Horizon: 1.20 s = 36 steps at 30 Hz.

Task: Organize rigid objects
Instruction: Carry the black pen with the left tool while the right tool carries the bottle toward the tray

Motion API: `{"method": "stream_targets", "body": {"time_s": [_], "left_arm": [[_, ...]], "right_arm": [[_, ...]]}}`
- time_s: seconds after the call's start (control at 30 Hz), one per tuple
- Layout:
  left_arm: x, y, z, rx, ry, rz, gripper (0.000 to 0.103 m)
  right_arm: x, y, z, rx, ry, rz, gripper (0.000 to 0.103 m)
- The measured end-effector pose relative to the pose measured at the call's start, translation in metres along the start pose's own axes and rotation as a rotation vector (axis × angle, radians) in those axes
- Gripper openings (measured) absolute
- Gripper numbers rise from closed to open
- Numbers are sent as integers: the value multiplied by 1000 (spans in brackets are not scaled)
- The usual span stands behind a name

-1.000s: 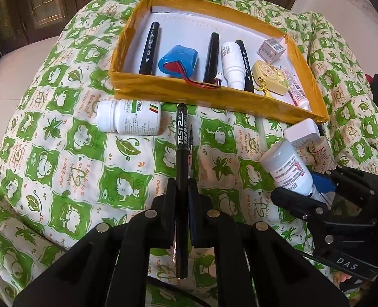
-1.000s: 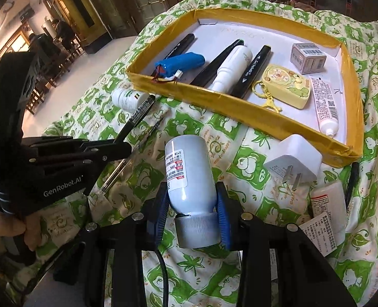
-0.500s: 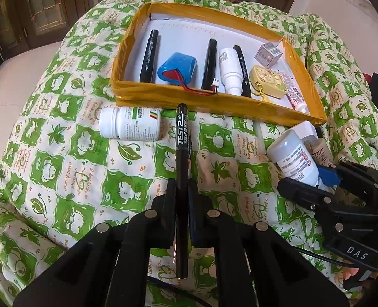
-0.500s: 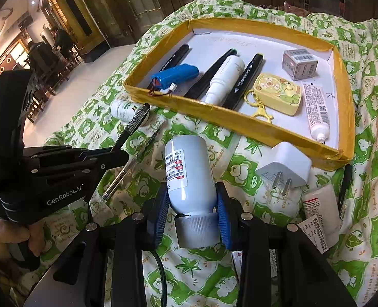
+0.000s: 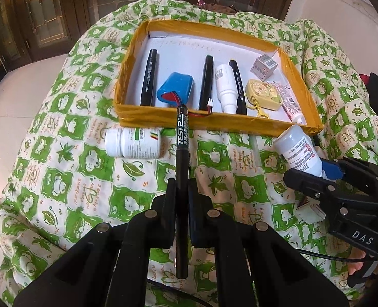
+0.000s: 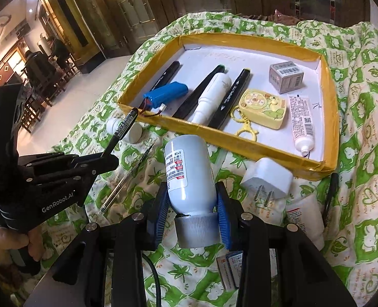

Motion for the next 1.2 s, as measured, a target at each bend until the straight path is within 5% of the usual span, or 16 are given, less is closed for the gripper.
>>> {"method": "stream_targets", "body": {"time_s": [0.63, 1.2], "left_arm": [[-9, 30, -13, -52, 30, 63, 6], [5, 90, -17, -69, -35, 8, 6]], "right_arm": [[-37, 27, -26, -83, -21, 94, 32], [-57, 60, -27, -91, -19, 113, 32]]}}
Point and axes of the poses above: each gripper's, at about its wrist camera, not at the fingertips, and z roughly the way its jaws point, x to its left, y to its top, the point moved 3 cm from there along z, roughly the way its jaws point, and after that the axes turned 1 degree about -y, right-handed, at the moved point
